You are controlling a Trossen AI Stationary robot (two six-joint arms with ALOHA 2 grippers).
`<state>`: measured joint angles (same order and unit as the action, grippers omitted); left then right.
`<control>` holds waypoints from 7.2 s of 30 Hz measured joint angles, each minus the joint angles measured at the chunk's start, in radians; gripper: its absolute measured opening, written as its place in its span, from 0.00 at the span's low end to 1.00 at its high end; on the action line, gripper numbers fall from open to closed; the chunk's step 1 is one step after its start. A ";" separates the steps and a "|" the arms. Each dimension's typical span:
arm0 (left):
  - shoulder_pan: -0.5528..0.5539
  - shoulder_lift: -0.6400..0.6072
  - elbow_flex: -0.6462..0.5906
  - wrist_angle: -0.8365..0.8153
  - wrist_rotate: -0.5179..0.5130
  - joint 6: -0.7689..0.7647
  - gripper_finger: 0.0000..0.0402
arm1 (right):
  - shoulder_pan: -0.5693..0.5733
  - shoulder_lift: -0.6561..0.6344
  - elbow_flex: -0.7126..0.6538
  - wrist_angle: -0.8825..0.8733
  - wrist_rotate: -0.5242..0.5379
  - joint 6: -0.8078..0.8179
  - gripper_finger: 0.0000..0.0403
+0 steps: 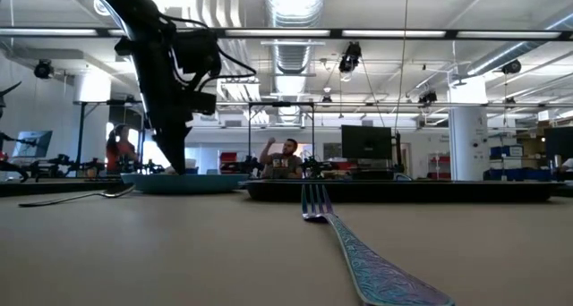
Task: Pick and place plate/cup/fork/spoon on tray
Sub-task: Put the blue plate on the black tray
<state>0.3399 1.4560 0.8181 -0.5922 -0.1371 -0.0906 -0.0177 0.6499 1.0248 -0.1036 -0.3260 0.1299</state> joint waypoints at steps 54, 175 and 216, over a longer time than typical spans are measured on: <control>-0.042 0.069 0.487 -0.179 -0.194 0.154 0.00 | 0.000 0.000 0.000 0.012 0.012 -0.018 0.02; -0.207 0.158 0.404 0.059 -0.285 0.149 0.17 | -0.002 0.001 0.000 -0.055 -0.014 0.000 0.02; 0.178 0.473 0.609 0.053 0.120 -0.086 0.00 | -0.002 0.003 0.000 -0.048 -0.013 -0.018 0.02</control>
<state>0.5179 1.9295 1.4267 -0.5388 -0.0175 -0.1768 -0.0196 0.6525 1.0252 -0.1512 -0.3393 0.1120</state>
